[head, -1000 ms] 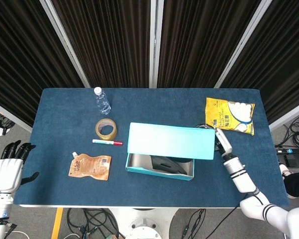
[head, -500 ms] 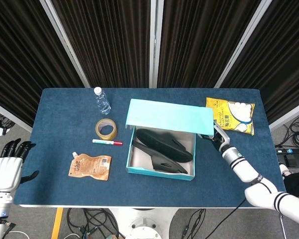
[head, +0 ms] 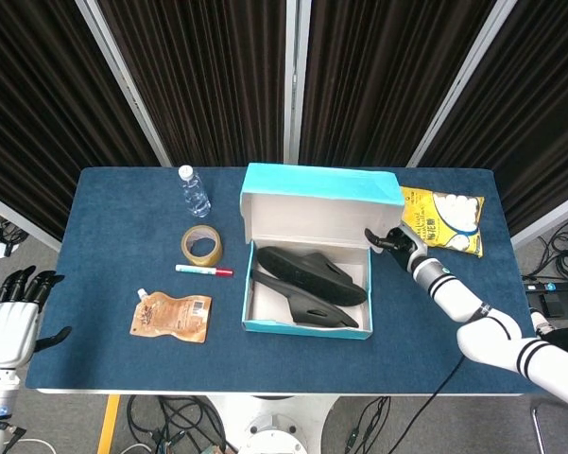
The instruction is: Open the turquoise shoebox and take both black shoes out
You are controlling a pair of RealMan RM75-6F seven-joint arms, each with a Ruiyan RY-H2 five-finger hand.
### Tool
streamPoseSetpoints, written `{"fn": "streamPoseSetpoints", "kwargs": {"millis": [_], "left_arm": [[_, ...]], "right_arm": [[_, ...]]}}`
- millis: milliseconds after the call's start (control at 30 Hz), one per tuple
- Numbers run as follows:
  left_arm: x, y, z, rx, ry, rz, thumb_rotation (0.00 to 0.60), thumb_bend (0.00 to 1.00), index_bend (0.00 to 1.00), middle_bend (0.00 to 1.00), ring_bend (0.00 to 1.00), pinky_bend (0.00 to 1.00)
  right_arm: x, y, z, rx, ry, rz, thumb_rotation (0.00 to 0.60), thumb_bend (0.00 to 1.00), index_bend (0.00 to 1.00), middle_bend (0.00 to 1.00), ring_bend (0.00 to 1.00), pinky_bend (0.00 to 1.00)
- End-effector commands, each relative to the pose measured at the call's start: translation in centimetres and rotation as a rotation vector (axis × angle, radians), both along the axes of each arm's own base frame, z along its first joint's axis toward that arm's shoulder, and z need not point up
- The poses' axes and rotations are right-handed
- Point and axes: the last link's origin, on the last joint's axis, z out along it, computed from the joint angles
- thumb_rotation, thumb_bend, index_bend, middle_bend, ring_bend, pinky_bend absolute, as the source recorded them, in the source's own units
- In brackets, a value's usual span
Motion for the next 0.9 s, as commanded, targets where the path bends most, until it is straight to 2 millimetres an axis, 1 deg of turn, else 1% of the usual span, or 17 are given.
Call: {"fn": "streamPoseSetpoints", "kwargs": {"millis": [33, 67, 133, 200, 300, 367, 433, 533, 600, 733, 833, 900], "left_arm": [[0.1, 0.1, 0.1, 0.001, -0.002, -0.003, 0.6, 0.02, 0.23, 0.18, 0.08, 0.12], [0.1, 0.1, 0.1, 0.002, -0.001, -0.003, 0.6, 0.02, 0.23, 0.18, 0.08, 0.12], [0.1, 0.2, 0.1, 0.004, -0.002, -0.004, 0.6, 0.02, 0.23, 0.18, 0.08, 0.12], [0.2, 0.2, 0.2, 0.006, -0.002, -0.007, 0.6, 0.02, 0.23, 0.18, 0.08, 0.12], [0.2, 0.2, 0.2, 0.005, 0.0, -0.011, 0.6, 0.02, 0.23, 0.18, 0.08, 0.12], [0.2, 0.3, 0.2, 0.006, -0.001, -0.014, 0.6, 0.02, 0.23, 0.18, 0.08, 0.12], [0.3, 0.3, 0.1, 0.006, -0.001, -0.017, 0.6, 0.02, 0.23, 0.18, 0.08, 0.12], [0.3, 0.3, 0.0, 0.003, 0.0, -0.018, 0.6, 0.02, 0.23, 0.18, 0.08, 0.12], [0.4, 0.3, -0.1, 0.002, 0.0, -0.02, 0.6, 0.02, 0.23, 0.18, 0.08, 0.12], [0.4, 0.3, -0.1, 0.004, 0.002, -0.023, 0.6, 0.02, 0.23, 0.18, 0.08, 0.12], [0.5, 0.3, -0.1, 0.006, 0.002, -0.023, 0.6, 0.02, 0.23, 0.18, 0.08, 0.12], [0.6, 0.3, -0.1, 0.008, 0.003, -0.025, 0.6, 0.02, 0.23, 0.18, 0.08, 0.12]], "right_arm": [[0.4, -0.8, 0.1, -0.003, 0.029, 0.016, 0.6, 0.18, 0.0, 0.03, 0.04, 0.0], [0.5, -0.9, 0.0, 0.0, 0.051, 0.029, 0.6, 0.13, 0.0, 0.01, 0.02, 0.0], [0.6, -1.0, 0.1, 0.005, 0.101, 0.065, 0.6, 0.05, 0.0, 0.0, 0.0, 0.0], [0.4, -1.0, 0.6, 0.014, 0.189, 0.123, 0.6, 0.02, 0.0, 0.0, 0.0, 0.0], [-0.3, -0.9, 1.8, 0.04, 0.36, 0.213, 0.6, 0.0, 0.0, 0.0, 0.0, 0.0], [-1.0, -0.8, 3.0, 0.074, 0.517, 0.291, 0.6, 0.0, 0.0, 0.0, 0.0, 0.0], [-1.6, -0.6, 4.1, 0.093, 0.632, 0.346, 0.6, 0.0, 0.0, 0.0, 0.0, 0.0], [-2.5, -0.2, 5.6, 0.109, 0.755, 0.395, 0.6, 0.0, 0.0, 0.0, 0.0, 0.0], [-2.8, 0.3, 6.2, 0.131, 0.8, 0.409, 0.6, 0.0, 0.0, 0.0, 0.0, 0.0], [-2.8, 1.5, 7.5, 0.127, 0.85, 0.452, 0.6, 0.0, 0.0, 0.0, 0.0, 0.0], [-1.8, 3.1, 8.2, 0.061, 0.855, 0.518, 0.6, 0.0, 0.0, 0.03, 0.0, 0.0], [-0.9, 3.8, 8.4, 0.002, 0.846, 0.557, 0.6, 0.0, 0.0, 0.07, 0.02, 0.03]]}}
